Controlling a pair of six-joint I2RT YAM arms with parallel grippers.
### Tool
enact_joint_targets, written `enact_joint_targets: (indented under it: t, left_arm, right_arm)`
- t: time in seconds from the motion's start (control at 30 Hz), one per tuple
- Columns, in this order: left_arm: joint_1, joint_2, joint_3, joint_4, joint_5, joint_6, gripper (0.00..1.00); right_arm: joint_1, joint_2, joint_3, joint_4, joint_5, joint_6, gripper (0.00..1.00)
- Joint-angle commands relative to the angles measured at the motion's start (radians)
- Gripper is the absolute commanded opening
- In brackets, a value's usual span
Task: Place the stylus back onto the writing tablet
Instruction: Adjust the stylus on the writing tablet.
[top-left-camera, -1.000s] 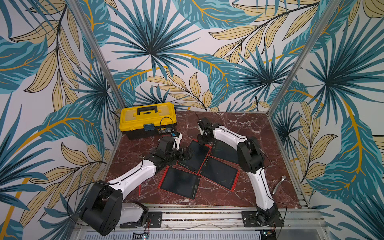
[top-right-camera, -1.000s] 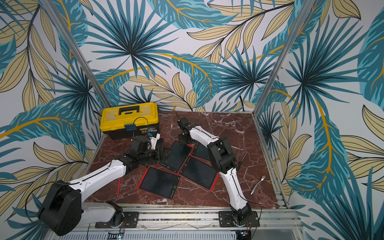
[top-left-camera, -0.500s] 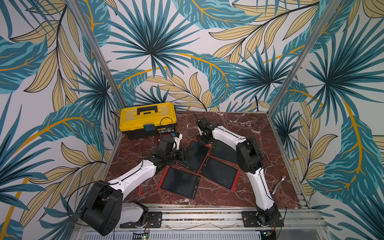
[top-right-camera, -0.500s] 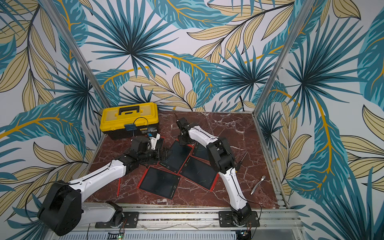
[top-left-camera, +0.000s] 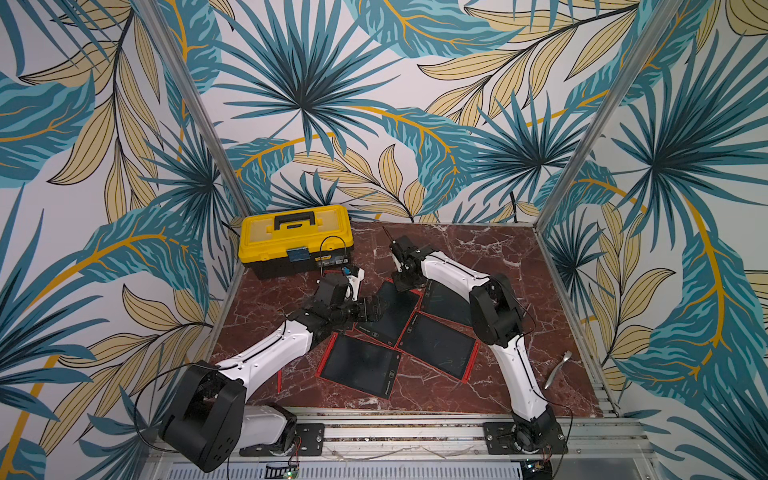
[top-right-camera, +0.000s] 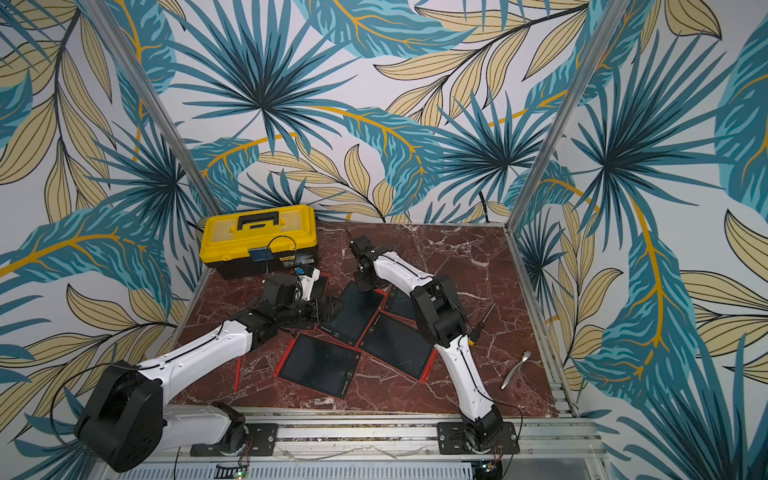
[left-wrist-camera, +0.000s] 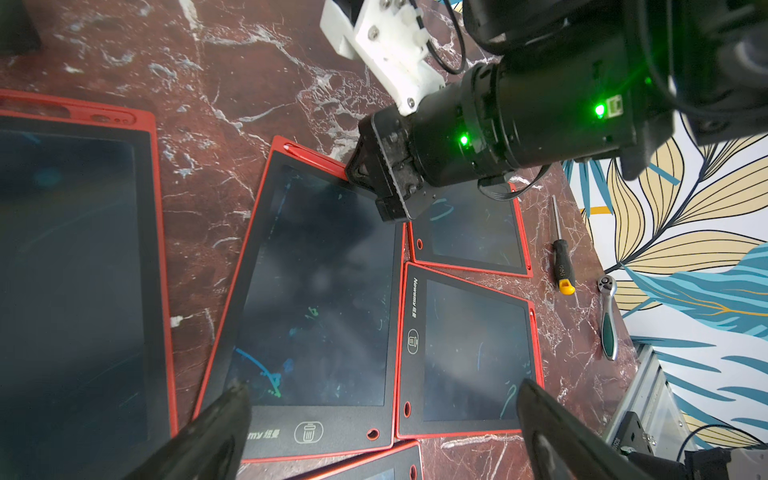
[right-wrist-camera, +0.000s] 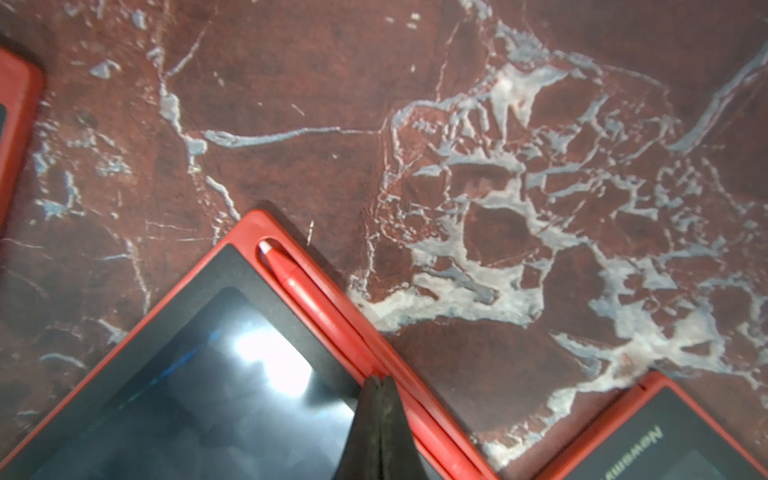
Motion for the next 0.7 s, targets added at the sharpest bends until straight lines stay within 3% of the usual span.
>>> enact_joint_targets:
  t: [0.0, 0.17, 0.3, 0.57, 0.67]
  left_arm:
    - [-0.002, -0.042, -0.035, 0.016, -0.014, -0.013, 1.00]
    - [-0.002, -0.074, -0.030, -0.045, -0.051, -0.051, 1.00]
    - [0.003, -0.094, 0.010, -0.241, -0.193, -0.101, 1.00]
    - [0.044, -0.138, 0.013, -0.462, -0.355, -0.223, 0.99]
    - [0.080, -0.135, 0.018, -0.532, -0.368, -0.254, 0.98]
  right_arm:
    - [0.015, 0.095, -0.031, -0.132, -0.016, -0.017, 0.00]
    - [0.013, 0.040, -0.032, -0.079, -0.026, -0.007, 0.00]
    - [0.012, -0.046, -0.011, -0.041, -0.081, 0.009, 0.00]
    - [0.012, -0.278, -0.182, 0.044, -0.171, 0.058, 0.21]
    - [0.012, -0.408, -0.330, 0.120, -0.222, 0.068, 0.26]
